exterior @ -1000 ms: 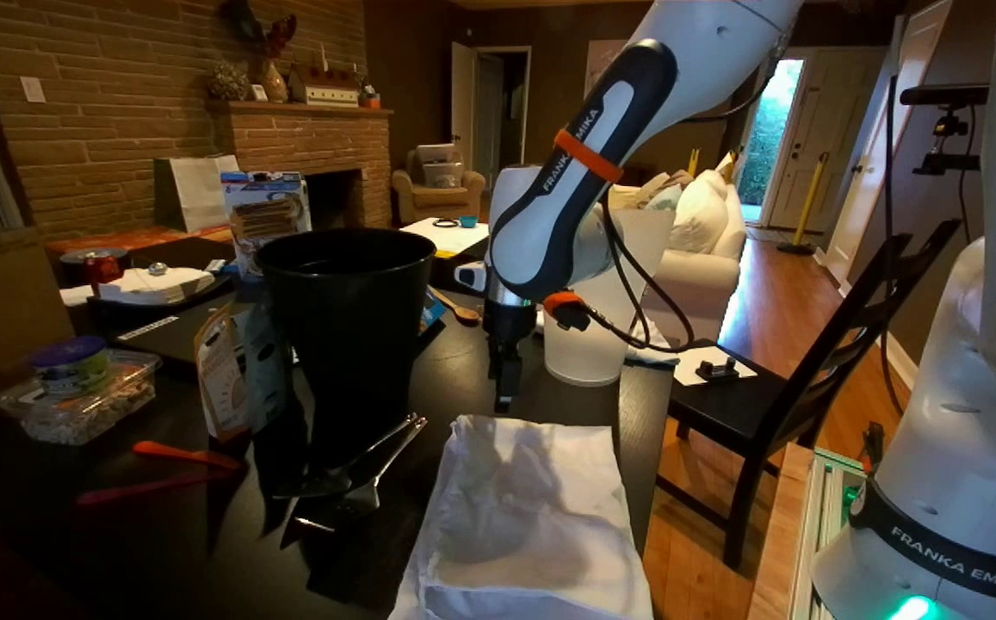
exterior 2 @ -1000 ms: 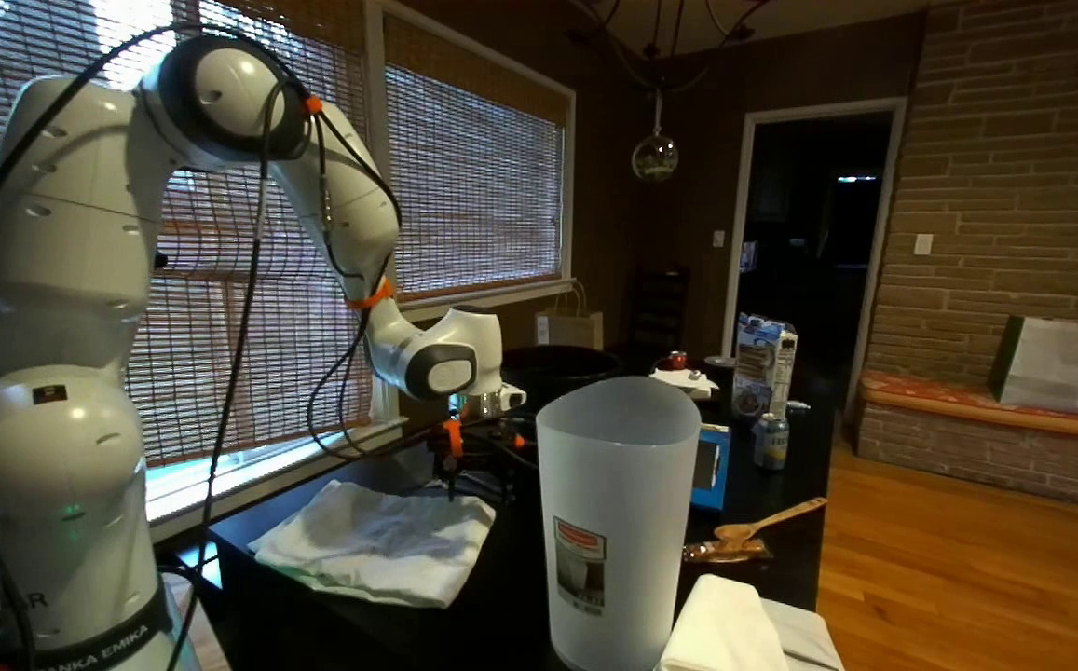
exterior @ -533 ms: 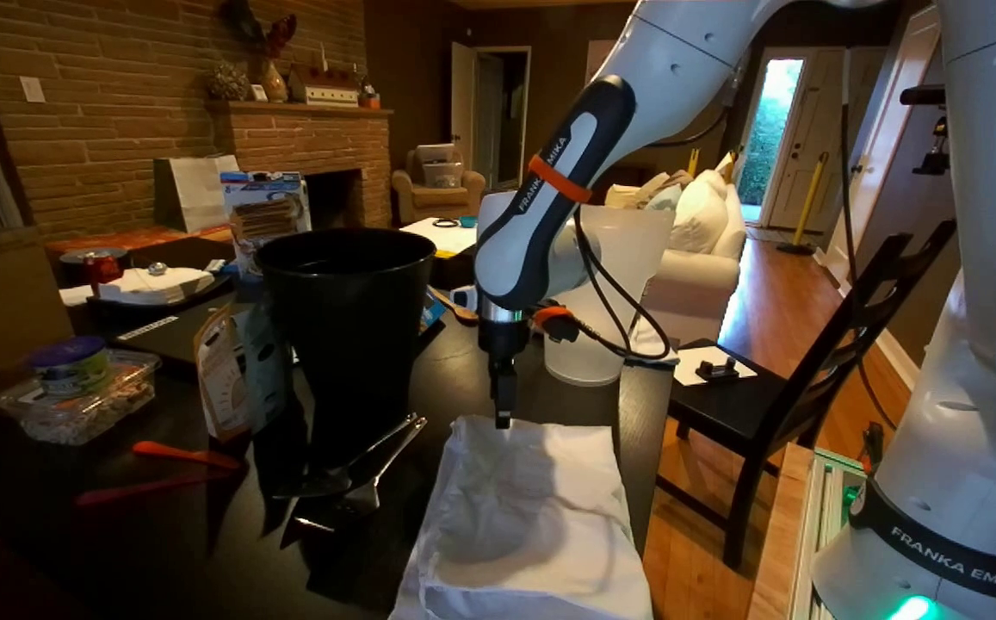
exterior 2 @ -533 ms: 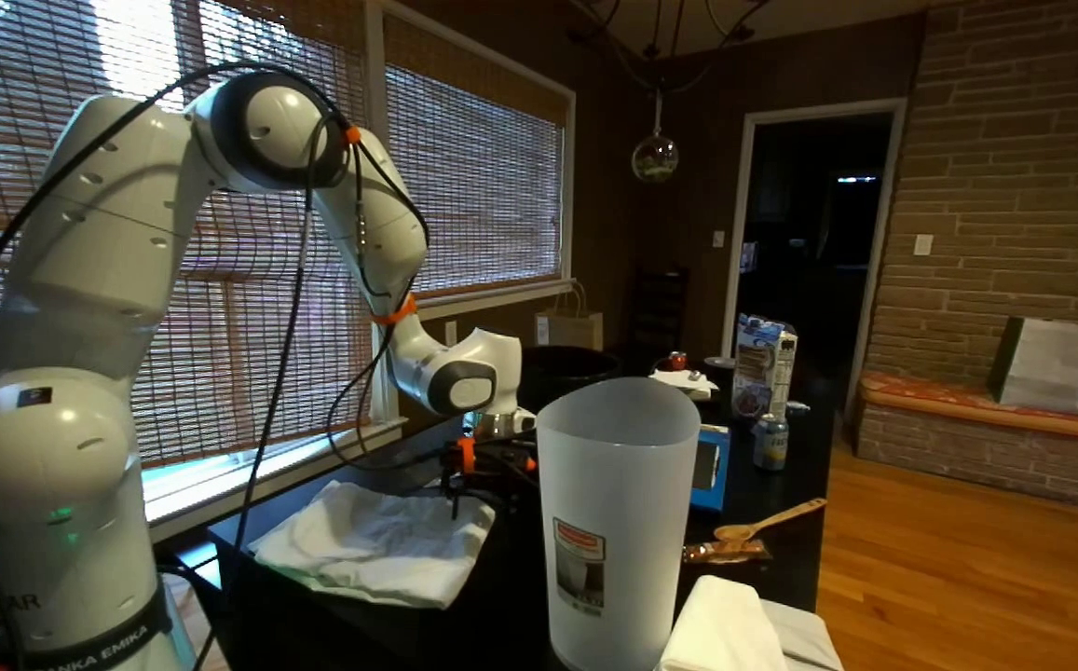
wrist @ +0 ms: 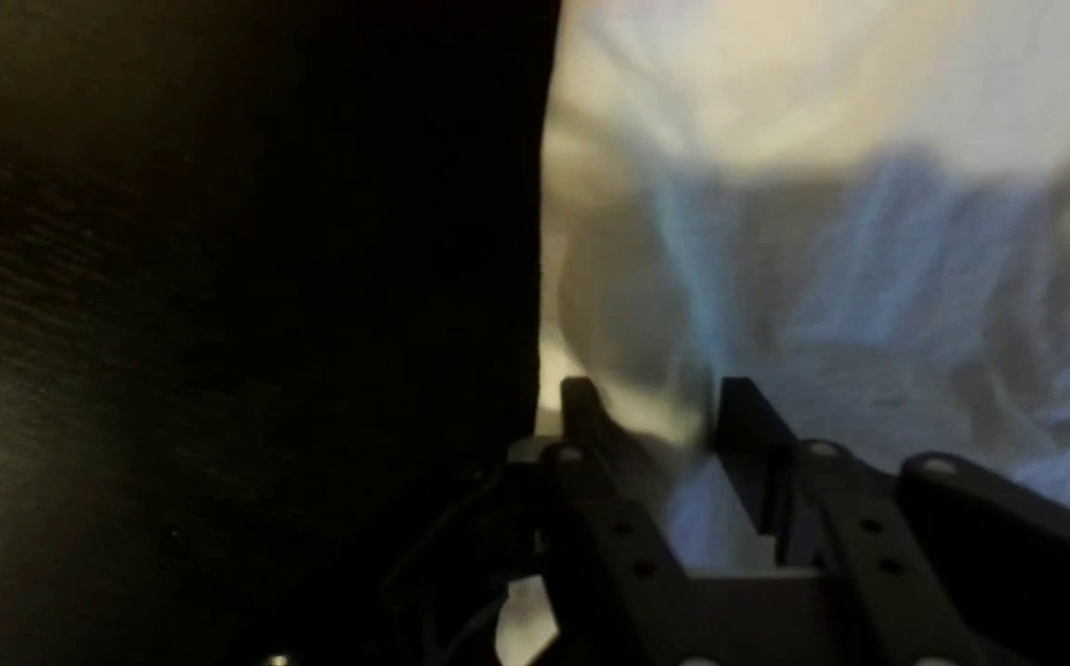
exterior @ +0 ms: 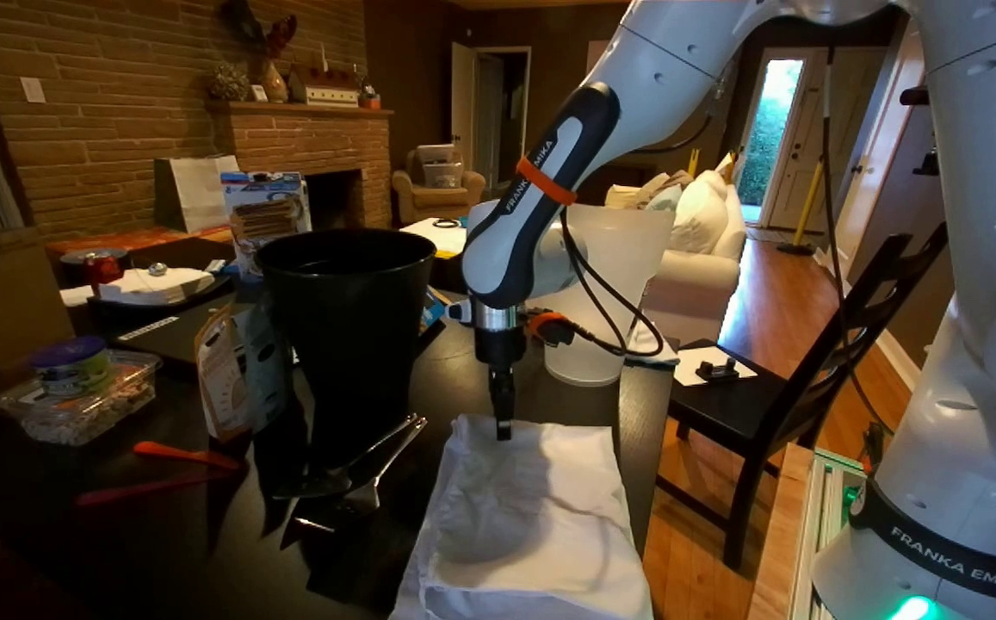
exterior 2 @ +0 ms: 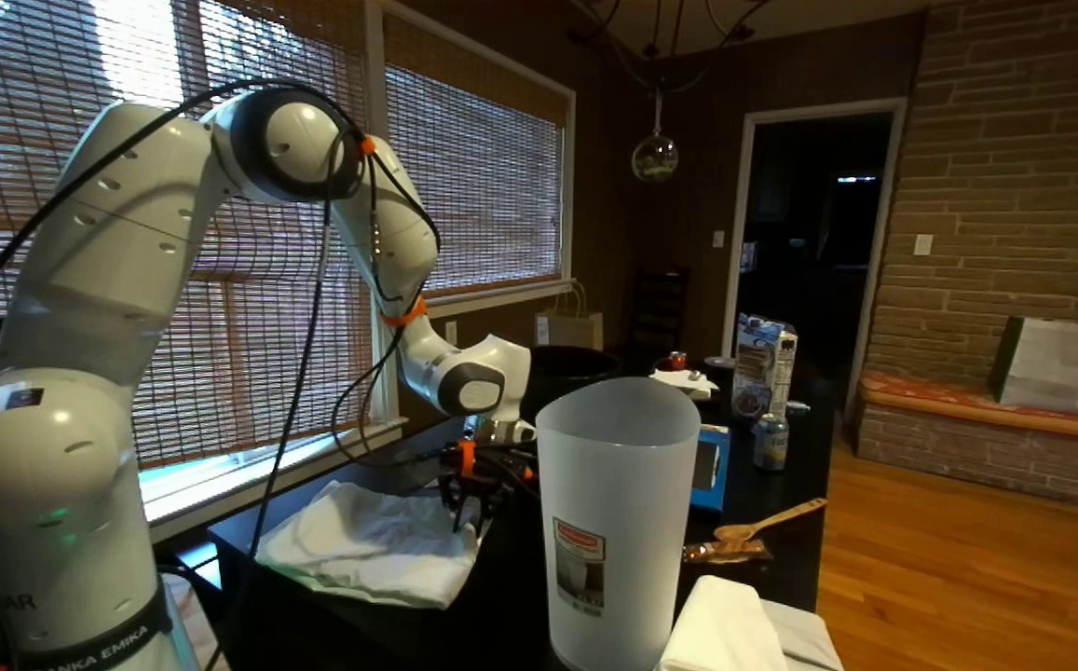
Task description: Put the towel in the jug.
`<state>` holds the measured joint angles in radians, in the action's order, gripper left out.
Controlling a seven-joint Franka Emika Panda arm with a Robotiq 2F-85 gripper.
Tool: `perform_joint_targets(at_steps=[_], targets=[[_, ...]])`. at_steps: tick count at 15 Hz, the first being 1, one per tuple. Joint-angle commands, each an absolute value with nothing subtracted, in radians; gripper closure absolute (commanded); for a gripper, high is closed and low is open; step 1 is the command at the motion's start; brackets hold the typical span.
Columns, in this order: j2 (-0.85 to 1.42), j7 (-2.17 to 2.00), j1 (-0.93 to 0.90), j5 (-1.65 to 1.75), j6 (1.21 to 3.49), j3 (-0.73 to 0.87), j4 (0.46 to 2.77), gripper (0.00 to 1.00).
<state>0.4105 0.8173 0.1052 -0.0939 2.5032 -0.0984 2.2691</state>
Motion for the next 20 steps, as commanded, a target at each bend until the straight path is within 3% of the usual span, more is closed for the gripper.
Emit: perform_joint_targets(at_steps=[1,3,8,20], targets=[[0.406,0.794,0.118,-0.107,2.463,-0.113,2.248,0.91],[0.367,0.774,0.109,-0.099,2.455,-0.112,2.262,1.00],[0.226,0.685,0.081,-0.067,2.344,-0.094,2.286,0.99],[-0.096,0.475,0.033,-0.062,1.730,-0.035,2.108,0.99]])
